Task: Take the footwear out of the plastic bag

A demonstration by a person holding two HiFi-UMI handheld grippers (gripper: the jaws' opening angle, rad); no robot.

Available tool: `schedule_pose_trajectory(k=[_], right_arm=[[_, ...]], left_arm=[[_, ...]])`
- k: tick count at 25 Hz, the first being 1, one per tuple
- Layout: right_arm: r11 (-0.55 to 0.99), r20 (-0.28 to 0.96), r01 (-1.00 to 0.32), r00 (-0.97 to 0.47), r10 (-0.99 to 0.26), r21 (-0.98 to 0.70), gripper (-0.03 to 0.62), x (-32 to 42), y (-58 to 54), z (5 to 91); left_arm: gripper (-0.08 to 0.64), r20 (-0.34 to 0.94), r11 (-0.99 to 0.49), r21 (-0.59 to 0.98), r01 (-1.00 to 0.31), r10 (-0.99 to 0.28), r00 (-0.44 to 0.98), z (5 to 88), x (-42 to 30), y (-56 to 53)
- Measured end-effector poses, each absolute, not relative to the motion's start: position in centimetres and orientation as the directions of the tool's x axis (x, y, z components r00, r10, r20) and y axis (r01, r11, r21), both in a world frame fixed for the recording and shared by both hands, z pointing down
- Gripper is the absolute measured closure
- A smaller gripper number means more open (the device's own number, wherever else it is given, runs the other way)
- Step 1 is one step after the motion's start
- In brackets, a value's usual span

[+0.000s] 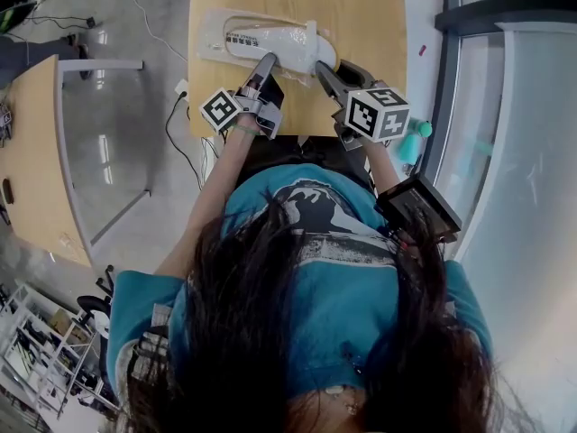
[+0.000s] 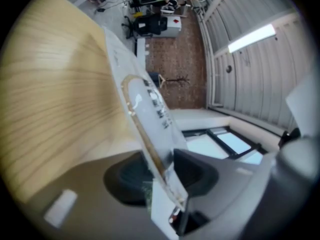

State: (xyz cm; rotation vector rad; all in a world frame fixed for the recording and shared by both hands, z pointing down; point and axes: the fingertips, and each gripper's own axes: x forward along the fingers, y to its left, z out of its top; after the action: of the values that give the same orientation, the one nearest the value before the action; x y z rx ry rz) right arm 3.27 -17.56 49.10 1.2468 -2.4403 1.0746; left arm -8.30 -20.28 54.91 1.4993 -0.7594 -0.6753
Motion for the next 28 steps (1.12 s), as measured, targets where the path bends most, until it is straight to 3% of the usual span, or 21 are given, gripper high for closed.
schedule_pose_trajectory(k=[7,12,22,28], right_arm=[[0.226,0.396,-0.635,-0.68,-0.617,-0.739,0.509,4.6,-17.7,49.8],[0.197,0.382,-0.599,-0.695,-0.609,-0.776,0.511,5.4,-17.3,50.2],[0.172,0.354,-0.556,-0.707,-0.612,-0.813,0.511,6.3,-17.3,50.1],[0.235,0.145,-0.414,-0.703,-0.697,-0.879,0.496,6.4,-18.7,47.7]], left_arm=[[0.399,0.041,-0.011,0.996,-0.085,-0.807,0.589,55.5,-9.0,-20.9],[0.425,0.084,0.036,0.994,-0.102,-0.851,0.519,56.4,-11.5,-21.7],[0.468,0.063,0.014,0.995,-0.1,-0.859,0.508,56.3,-12.3,-23.3],[0.509,-0.006,0.061,0.989,0.135,-0.895,0.446,56.2,-11.9,-23.2]])
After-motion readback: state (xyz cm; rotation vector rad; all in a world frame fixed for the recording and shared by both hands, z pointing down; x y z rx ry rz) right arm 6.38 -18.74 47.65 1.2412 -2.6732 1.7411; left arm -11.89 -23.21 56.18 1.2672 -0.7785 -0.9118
